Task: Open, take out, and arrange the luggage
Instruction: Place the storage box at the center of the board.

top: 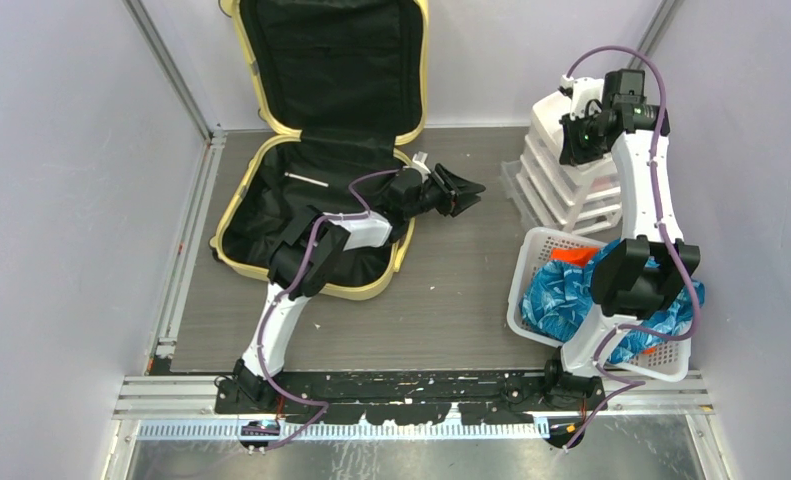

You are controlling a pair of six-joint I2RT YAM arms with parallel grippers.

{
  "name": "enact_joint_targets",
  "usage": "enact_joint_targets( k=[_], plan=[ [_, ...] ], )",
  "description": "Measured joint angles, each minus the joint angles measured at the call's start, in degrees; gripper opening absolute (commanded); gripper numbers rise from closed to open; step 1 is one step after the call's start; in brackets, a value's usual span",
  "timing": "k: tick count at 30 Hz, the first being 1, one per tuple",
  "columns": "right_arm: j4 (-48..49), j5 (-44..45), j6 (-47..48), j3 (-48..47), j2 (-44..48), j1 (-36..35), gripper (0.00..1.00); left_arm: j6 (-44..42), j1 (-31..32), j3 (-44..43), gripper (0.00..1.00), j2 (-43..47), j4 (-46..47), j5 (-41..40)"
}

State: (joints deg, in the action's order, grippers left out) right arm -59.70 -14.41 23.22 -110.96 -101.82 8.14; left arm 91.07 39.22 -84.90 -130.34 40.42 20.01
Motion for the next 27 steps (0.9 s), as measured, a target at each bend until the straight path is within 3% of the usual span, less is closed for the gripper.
enact_joint_targets(
  k=[9, 13, 15, 19, 23, 27],
  plan=[
    [5.03, 3.72, 0.70, 5.75, 0.07, -0.26, 0.04, -5.05, -0.24, -0.61, 0.46, 0.96, -6.47, 2.34],
    [5.95, 3.82, 0.83, 6.71, 0.70, -0.37, 0.34, -8.90, -0.31, -3.69, 0.49, 1.31, -14.40, 4.15],
    [6.03, 3.80, 1.33, 6.82, 0.96, -0.48, 0.54, -12.55, -0.31, -5.68, 0.51, 2.36, -20.06, 5.20],
    [5.73, 3.76, 1.70, 6.47, 1.51, -0.59, 0.82, -21.90, -0.39, -9.11, 0.52, 7.13, -31.12, 6.51],
    [4.57, 3.67, 1.86, 4.09, 2.51, -0.61, 0.94, -35.71, -1.25, -11.13, 0.55, 15.41, -43.25, 5.68],
    [4.15, 2.80, 1.95, 1.09, 5.11, -0.61, 0.98, -51.17, -4.66, -11.28, 0.67, 25.38, -54.86, 1.73]
  ],
)
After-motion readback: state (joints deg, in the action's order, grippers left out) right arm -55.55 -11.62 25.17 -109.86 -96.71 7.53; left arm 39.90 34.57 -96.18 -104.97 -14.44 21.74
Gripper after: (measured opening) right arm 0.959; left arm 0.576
